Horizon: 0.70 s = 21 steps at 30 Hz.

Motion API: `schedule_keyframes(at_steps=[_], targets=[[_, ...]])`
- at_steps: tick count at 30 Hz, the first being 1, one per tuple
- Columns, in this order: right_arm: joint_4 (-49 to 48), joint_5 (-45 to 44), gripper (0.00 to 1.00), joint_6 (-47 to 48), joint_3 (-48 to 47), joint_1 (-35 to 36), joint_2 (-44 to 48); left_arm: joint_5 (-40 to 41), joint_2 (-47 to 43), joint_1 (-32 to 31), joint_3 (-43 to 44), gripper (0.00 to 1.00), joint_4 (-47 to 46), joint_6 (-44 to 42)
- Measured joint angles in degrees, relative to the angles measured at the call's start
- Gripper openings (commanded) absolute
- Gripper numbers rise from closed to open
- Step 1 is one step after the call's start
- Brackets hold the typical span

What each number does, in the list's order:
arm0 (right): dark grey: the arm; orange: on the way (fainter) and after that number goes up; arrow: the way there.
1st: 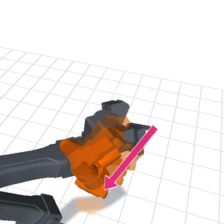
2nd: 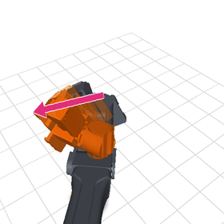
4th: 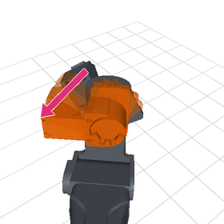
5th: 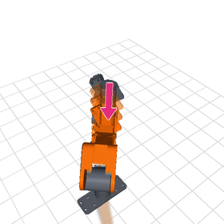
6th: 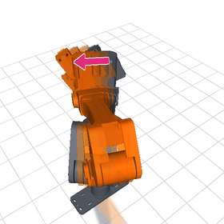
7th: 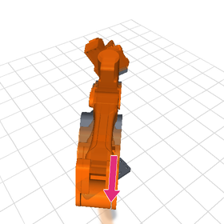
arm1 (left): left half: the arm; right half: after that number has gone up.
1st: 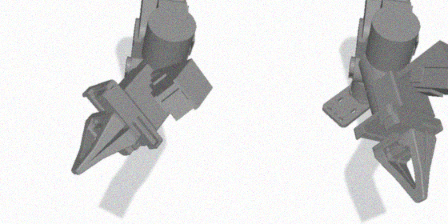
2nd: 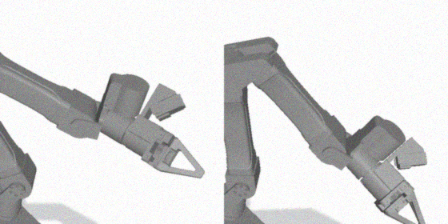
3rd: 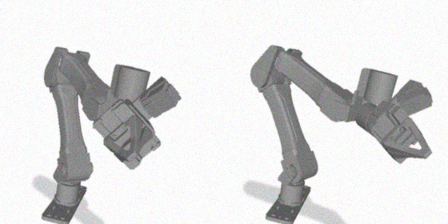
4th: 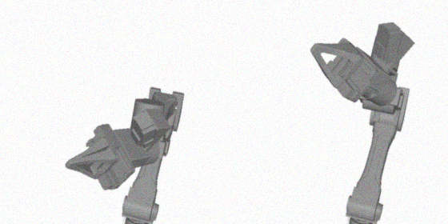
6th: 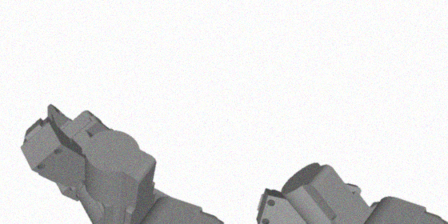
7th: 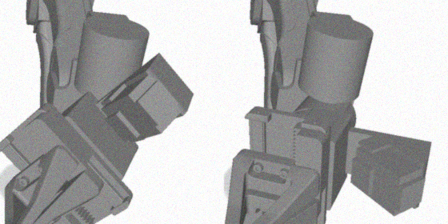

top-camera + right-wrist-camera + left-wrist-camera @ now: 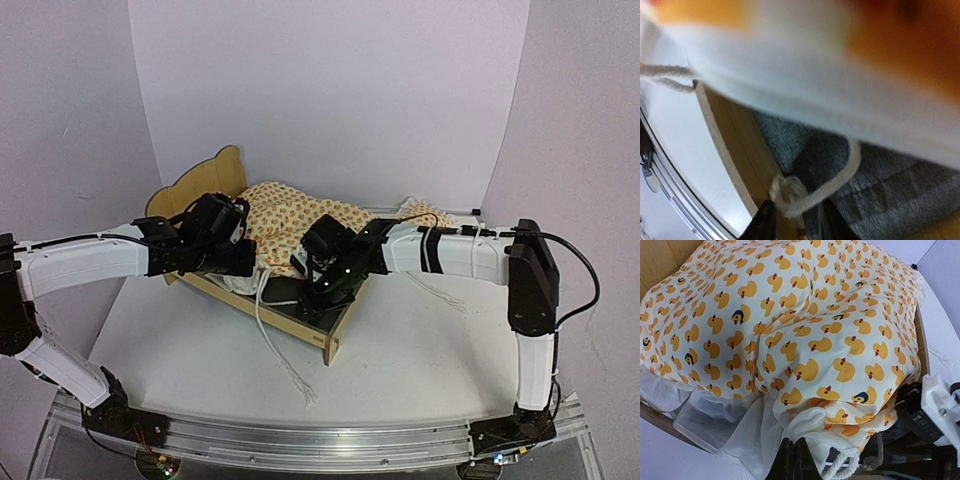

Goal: Set up the pet bed

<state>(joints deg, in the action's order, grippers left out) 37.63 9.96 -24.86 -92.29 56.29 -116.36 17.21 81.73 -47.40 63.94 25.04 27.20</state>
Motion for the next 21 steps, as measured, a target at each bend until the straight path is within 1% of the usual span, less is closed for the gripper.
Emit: schedule_keyframes(at_steps=[4,7,11,14,15,18,21], targets=[[4.48,0.39,0.53,-0.74,-3.06,0.00,0.09,-1.73,-0.02,0.09,-1.51,0.00,-0.09,0.00],[6.47,0.96,0.55,-0.26,-3.34,0.00,0.52,-2.32,-0.04,0.09,-1.75,0.00,-0.13,0.00],[8.79,0.96,0.51,0.15,-3.89,-0.66,0.55,-2.60,-0.22,0.11,-1.79,0.00,-0.76,-0.17],[9.20,0.57,0.36,0.81,-5.09,-2.10,0.44,-2.75,-0.39,0.11,-1.81,0.00,-1.11,-0.17],[9.20,0.26,0.34,1.11,-5.81,-2.54,0.26,-2.86,-0.42,0.11,-1.81,0.00,-1.14,-0.15],[8.48,-0.39,0.32,1.64,-8.28,-3.63,-0.94,-3.23,-0.42,0.09,-1.84,0.00,-1.20,-0.13],[6.14,-1.18,0.31,1.81,-8.83,-4.02,-2.38,-3.08,-0.42,0.11,-1.84,0.00,-1.46,-0.09]])
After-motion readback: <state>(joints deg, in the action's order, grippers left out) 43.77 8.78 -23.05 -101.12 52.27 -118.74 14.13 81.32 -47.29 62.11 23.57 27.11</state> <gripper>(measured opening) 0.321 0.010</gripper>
